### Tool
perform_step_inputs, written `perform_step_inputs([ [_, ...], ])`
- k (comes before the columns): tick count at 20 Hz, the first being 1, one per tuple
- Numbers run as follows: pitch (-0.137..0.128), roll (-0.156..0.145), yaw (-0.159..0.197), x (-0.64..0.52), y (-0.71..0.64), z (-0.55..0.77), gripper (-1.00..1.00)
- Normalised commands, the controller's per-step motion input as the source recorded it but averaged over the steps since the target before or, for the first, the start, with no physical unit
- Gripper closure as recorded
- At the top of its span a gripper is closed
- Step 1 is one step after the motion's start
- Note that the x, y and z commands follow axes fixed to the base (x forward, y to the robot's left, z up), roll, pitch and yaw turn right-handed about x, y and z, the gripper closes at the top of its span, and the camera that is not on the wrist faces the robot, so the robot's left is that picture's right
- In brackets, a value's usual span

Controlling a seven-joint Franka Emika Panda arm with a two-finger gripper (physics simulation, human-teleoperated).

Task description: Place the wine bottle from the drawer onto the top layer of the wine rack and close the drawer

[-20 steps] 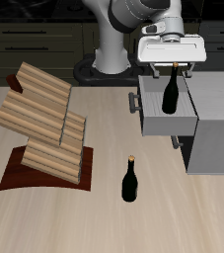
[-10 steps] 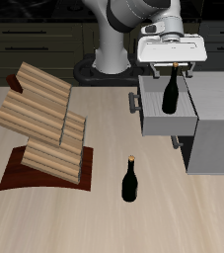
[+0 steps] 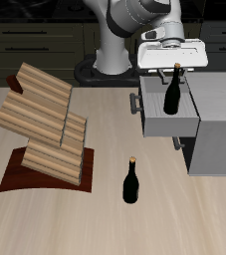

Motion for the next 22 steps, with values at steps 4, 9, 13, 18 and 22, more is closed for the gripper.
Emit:
perform_step_inputs([
  [4,0.033,0.008,-0.037,-0.02,-0.15,0.03,1.0],
  [9,-0.038,-0.041,-0.007,-0.04,-0.23,0.23,1.0],
  [13,-0.051,0.0,0.021,-0.11,-0.11,0.27,1.0],
  [18,-0.033,-0.022,-0.071,-0.09,-0.22,0.49,1.0],
  [22,0.02,-0.015,-0.141,-0.04,-0.14,0.23,1.0],
])
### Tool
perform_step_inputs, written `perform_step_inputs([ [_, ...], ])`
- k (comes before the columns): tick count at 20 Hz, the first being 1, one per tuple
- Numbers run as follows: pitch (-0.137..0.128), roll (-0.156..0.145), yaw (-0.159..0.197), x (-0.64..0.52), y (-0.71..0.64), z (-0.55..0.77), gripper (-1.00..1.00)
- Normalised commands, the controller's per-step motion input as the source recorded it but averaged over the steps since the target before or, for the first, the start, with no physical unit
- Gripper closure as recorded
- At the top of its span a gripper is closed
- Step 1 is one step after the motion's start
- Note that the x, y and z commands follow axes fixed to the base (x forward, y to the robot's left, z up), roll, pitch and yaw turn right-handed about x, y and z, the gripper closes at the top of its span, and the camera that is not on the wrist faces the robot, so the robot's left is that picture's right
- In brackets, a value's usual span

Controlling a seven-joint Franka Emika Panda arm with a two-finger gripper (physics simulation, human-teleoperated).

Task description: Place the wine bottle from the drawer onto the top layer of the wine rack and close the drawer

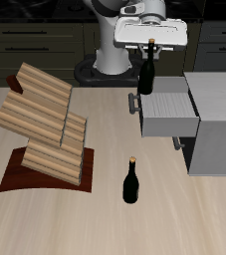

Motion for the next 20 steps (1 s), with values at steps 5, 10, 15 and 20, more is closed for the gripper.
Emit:
perform_step_inputs([
  [5,0.024,-0.005,-0.161,-0.02,-0.11,0.11,1.0],
  [10,0.077,0.006,-0.242,-0.01,-0.12,0.1,1.0],
  [15,-0.004,0.005,-0.136,-0.1,-0.09,0.17,1.0],
  [20,0.008,0.033,-0.124,-0.12,-0.06,0.12,1.0],
])
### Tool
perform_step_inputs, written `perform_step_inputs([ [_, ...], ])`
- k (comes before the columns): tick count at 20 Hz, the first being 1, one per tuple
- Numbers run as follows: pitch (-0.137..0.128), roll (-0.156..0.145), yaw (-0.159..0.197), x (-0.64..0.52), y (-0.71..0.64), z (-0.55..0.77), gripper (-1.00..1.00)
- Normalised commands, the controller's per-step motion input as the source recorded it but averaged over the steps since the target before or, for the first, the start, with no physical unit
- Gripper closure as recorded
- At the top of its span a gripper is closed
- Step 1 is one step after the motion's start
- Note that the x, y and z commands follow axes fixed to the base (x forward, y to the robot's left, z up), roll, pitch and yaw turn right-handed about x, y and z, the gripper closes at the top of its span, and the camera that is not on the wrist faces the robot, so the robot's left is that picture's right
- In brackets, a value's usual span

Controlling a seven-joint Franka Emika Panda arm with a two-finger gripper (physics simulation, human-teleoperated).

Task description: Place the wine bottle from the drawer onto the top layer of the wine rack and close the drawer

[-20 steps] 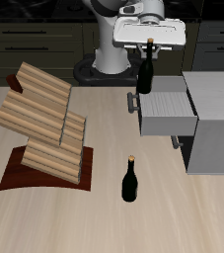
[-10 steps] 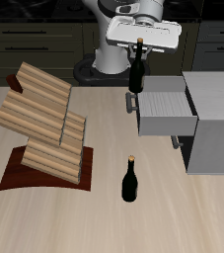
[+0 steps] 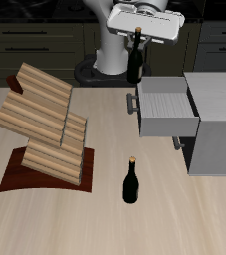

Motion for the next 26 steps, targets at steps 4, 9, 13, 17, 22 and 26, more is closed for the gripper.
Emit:
perform_step_inputs([
  [4,0.027,0.034,-0.083,0.0,-0.05,0.05,1.0],
  [9,0.038,0.031,-0.06,-0.06,-0.03,-0.02,1.0],
  [13,0.036,0.009,-0.039,-0.11,0.02,0.0,1.0],
  [17,0.102,0.085,0.025,-0.15,0.05,0.03,1.0],
  [22,0.113,0.197,0.026,-0.1,0.08,0.04,1.0],
  [26,0.034,0.047,-0.011,0.01,0.02,0.03,1.0],
])
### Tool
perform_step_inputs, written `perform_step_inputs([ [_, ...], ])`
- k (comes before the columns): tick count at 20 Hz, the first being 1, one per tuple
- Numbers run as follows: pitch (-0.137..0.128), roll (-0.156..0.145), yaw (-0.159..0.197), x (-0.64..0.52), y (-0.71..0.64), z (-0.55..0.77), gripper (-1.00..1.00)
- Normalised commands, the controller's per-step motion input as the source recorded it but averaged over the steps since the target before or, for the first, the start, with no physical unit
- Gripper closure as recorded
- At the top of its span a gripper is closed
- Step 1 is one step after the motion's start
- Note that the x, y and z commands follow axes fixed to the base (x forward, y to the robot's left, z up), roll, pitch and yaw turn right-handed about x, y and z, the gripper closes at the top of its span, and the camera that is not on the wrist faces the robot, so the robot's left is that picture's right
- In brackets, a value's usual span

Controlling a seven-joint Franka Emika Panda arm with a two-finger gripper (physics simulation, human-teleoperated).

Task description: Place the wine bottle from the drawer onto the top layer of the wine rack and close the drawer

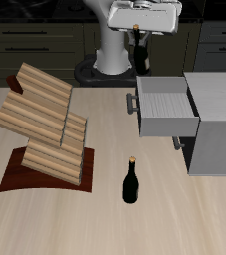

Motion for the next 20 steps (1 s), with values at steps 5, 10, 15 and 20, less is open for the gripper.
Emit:
perform_step_inputs([
  [5,0.024,0.087,-0.052,0.09,-0.02,0.12,1.0],
  [10,-0.03,0.069,-0.025,-0.02,0.0,0.13,1.0],
  [15,0.03,0.138,0.018,-0.03,0.12,-0.01,1.0],
  [20,-0.016,0.093,-0.052,0.06,-0.01,0.06,1.0],
])
